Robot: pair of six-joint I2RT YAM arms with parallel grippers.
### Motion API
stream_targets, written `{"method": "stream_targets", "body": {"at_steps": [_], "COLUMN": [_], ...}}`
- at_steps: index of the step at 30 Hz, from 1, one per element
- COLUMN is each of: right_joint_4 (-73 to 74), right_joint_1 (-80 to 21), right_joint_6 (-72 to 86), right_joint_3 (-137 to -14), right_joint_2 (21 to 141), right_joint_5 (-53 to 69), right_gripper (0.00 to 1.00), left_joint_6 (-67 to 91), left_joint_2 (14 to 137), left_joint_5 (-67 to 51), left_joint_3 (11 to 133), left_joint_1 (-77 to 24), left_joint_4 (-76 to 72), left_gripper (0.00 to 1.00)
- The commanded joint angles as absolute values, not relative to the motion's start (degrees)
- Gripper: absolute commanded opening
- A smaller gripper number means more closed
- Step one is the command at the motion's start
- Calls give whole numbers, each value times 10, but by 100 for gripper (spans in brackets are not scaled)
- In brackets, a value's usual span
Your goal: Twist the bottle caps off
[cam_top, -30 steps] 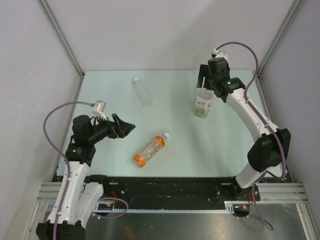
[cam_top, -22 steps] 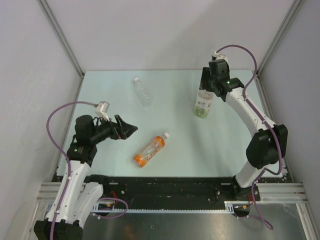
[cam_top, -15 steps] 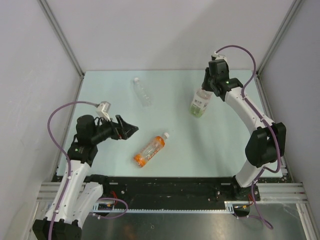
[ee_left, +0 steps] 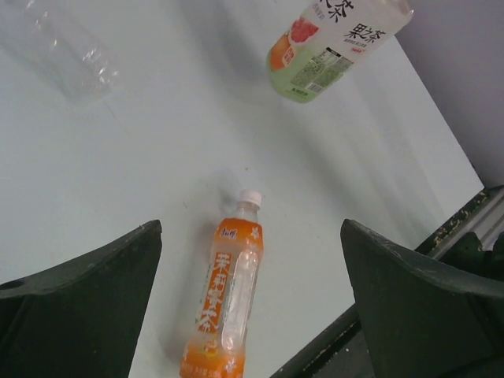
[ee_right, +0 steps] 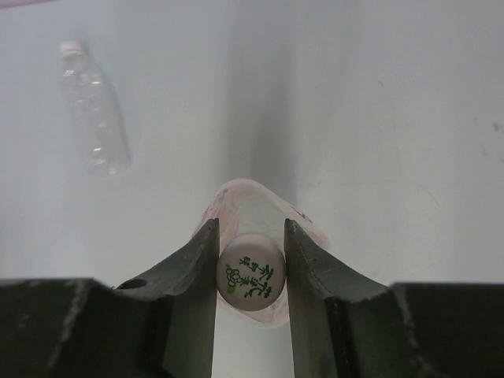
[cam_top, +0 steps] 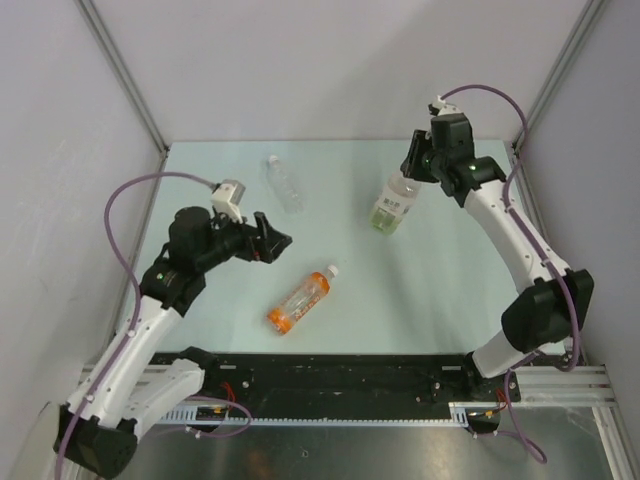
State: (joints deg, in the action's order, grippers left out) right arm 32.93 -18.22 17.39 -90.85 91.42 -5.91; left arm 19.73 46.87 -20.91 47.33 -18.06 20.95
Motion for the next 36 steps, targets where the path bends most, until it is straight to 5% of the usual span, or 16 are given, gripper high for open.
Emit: {"method": "stream_targets", "body": {"at_steps": [1,7,17,36], "right_joint_4": [341,299,290,272], "right_joint_1": [-166,-119,-120,-154], "right_joint_6": [203,272,402,476], "right_joint_3": [-928,-848,-767,-718], "right_joint_2": [858,815,760,722], "right_joint_5": [48,228,279,306], "right_gripper": [0,0,0,0], "left_joint_6": [141,111,42,-15], "left_joint_2": [515,607,752,866], "left_joint_5": [-68,47,230,290], "left_joint_3": [541,608,713,742], "left_joint_1": [-271,-398,-584,-655], "left_joint_4": [235,254,256,239], "left_gripper": [100,99,100,99]}}
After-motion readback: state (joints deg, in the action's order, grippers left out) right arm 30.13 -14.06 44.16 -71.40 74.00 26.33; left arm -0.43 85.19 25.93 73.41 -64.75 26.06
